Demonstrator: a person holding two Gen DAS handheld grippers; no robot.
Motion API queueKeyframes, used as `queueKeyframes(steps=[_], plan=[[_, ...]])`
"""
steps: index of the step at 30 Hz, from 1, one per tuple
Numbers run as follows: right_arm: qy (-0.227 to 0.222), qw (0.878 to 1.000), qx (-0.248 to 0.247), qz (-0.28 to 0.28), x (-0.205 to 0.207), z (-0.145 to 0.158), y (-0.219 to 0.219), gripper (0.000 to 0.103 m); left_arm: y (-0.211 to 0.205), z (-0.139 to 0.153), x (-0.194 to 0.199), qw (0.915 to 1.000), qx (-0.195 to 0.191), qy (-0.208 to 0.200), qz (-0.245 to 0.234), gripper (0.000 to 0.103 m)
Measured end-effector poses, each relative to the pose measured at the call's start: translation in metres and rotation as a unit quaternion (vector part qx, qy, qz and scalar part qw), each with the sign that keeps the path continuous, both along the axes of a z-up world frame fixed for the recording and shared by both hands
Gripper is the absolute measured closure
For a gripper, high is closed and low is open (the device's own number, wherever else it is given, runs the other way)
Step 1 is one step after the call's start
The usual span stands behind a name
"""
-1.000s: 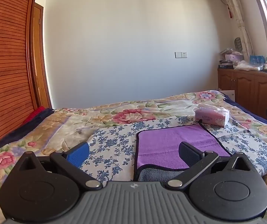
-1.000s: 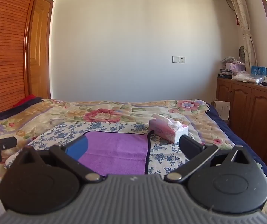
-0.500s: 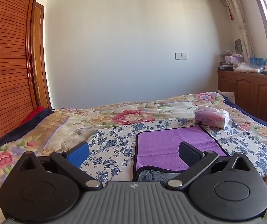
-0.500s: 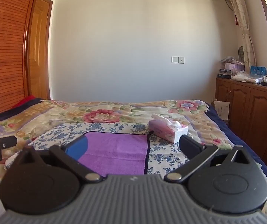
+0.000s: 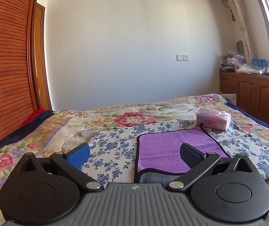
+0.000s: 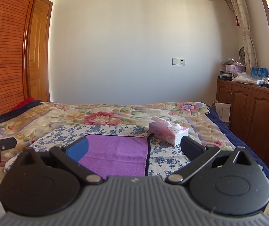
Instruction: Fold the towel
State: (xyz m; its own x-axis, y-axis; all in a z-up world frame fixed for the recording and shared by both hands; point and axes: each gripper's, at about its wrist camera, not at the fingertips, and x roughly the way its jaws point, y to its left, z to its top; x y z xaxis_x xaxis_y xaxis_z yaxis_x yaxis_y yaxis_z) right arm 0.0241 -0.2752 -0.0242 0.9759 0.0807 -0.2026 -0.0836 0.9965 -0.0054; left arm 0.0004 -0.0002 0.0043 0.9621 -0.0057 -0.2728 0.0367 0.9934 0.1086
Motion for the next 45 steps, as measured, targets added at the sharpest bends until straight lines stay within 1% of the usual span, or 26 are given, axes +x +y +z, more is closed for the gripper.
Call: queueKeyframes(steps=[45], plan=[[-0.002,1.0,-0.001,-0.001,-0.0011,-0.0003,0.0011,0.0,0.0005,0.0001,-0.0002,1.0,-0.001,0.001,-0.001,0.0]])
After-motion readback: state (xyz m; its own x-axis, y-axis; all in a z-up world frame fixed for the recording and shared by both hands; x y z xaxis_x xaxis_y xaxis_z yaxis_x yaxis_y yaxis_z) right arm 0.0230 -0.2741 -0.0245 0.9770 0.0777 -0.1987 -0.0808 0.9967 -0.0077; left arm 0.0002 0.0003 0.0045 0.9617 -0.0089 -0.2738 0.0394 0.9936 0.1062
